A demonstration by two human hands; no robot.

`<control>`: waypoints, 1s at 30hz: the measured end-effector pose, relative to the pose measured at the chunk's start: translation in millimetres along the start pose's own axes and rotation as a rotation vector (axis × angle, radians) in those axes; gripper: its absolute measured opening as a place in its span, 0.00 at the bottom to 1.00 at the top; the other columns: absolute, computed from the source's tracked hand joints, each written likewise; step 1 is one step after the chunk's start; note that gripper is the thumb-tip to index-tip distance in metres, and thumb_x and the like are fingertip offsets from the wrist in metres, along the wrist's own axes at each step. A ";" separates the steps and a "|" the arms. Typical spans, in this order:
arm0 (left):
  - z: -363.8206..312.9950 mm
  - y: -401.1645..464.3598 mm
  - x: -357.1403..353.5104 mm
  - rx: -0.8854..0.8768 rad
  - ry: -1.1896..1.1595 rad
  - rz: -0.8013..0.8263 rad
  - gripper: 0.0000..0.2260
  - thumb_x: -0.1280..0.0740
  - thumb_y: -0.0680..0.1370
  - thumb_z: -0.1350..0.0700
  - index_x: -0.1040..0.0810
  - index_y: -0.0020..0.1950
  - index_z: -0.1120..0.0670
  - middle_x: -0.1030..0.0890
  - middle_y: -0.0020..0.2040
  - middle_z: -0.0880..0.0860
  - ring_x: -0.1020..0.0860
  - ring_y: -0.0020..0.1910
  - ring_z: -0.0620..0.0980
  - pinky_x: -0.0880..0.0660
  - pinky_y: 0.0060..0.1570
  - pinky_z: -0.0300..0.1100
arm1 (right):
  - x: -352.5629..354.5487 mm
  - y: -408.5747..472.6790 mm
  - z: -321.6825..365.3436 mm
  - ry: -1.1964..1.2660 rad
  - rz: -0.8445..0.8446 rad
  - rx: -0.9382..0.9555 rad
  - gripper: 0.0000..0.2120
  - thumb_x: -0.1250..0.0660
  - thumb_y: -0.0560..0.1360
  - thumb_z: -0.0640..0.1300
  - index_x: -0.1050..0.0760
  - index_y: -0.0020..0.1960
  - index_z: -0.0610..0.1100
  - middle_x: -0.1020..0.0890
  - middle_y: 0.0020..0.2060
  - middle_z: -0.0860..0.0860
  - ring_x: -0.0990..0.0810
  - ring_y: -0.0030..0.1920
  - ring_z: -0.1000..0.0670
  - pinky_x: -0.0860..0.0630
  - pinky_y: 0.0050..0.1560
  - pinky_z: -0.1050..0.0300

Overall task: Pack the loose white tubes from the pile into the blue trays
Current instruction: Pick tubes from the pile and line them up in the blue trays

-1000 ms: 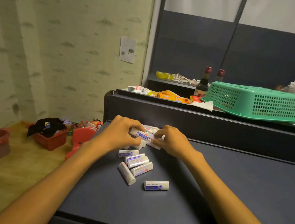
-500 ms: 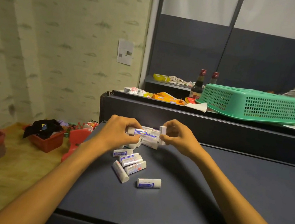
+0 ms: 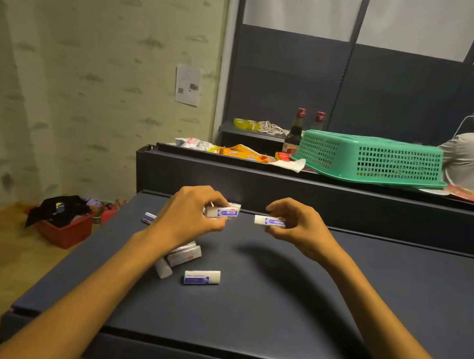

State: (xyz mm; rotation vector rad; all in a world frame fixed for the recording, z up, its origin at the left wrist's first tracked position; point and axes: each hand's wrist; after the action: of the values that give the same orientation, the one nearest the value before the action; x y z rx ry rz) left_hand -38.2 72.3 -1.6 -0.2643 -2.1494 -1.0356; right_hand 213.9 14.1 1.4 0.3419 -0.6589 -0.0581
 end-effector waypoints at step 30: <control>-181.3 27.8 -153.7 -0.335 -0.122 0.170 0.12 0.35 0.65 0.48 0.18 0.46 0.45 0.20 0.44 0.44 0.21 0.41 0.47 0.22 0.38 0.46 | 156.6 -218.5 -59.2 -0.489 -0.419 -0.087 0.11 0.25 0.69 0.38 0.19 0.51 0.47 0.20 0.45 0.51 0.22 0.45 0.50 0.24 0.46 0.54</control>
State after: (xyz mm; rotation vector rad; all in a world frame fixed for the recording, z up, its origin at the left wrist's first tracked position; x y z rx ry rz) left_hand 179.4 -26.2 -15.5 -0.6726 -2.0086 -1.3038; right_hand 385.7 -199.6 -21.8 0.3803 -1.0553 -0.5835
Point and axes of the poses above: each hand's wrist, its own y-axis towards the middle knuckle, its own x-axis out of the back of the hand, z = x × y
